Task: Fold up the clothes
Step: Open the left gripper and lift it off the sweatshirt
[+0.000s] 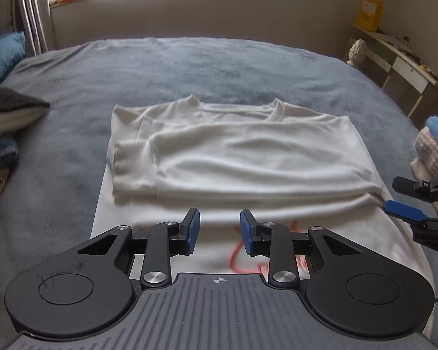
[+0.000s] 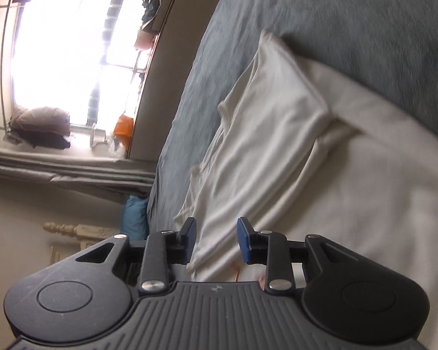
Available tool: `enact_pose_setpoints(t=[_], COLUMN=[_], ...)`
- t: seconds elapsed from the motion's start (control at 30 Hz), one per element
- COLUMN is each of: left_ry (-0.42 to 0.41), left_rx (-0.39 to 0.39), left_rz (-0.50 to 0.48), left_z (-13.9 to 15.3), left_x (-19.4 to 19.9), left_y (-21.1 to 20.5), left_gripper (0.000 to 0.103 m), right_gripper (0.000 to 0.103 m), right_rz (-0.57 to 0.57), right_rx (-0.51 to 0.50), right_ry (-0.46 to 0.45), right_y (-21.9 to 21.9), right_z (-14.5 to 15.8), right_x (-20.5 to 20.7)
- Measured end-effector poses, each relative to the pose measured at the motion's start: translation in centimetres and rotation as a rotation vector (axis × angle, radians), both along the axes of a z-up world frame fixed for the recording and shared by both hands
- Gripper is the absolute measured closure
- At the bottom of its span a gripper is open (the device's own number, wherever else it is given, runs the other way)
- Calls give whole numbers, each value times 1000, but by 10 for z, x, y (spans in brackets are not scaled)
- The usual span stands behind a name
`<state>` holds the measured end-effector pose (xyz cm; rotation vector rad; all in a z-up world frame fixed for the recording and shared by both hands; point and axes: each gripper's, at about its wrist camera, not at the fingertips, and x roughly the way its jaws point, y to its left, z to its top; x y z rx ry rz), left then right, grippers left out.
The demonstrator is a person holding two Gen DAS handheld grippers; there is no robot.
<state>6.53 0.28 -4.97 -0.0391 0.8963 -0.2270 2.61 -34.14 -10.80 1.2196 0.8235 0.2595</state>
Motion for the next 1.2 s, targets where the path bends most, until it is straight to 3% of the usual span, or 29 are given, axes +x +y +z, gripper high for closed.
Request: enact_pose_setpoints(t=[0.13,0.3,0.47,0.6,0.93,1.2], left_ry=[23,65,101,120,147,152], left_rx=[10,29,58,83,119,107], left_rz=[7,-12,-19,-19,18,52], left_z=[-4,-17,-34,-45,-69,-79], left_x=[-15,-31,-45,-56,-70,-80], left_y=[3,-3,-9,-12,-10,-4], left_gripper=[73,73,73,73,73,68], right_gripper=[66,66,66,65,66,67], right_rz=[18,50,69,79,148,198], right_rx=[32,130,132,73,-231,-293], right_ry=[-7,61,129,159,158,132], right_y=[10,26,37,41,60,67], right_z=[2,-20,-41,-50,-49,-47], right_x=[-19,-30,-39,-45,-50,-60])
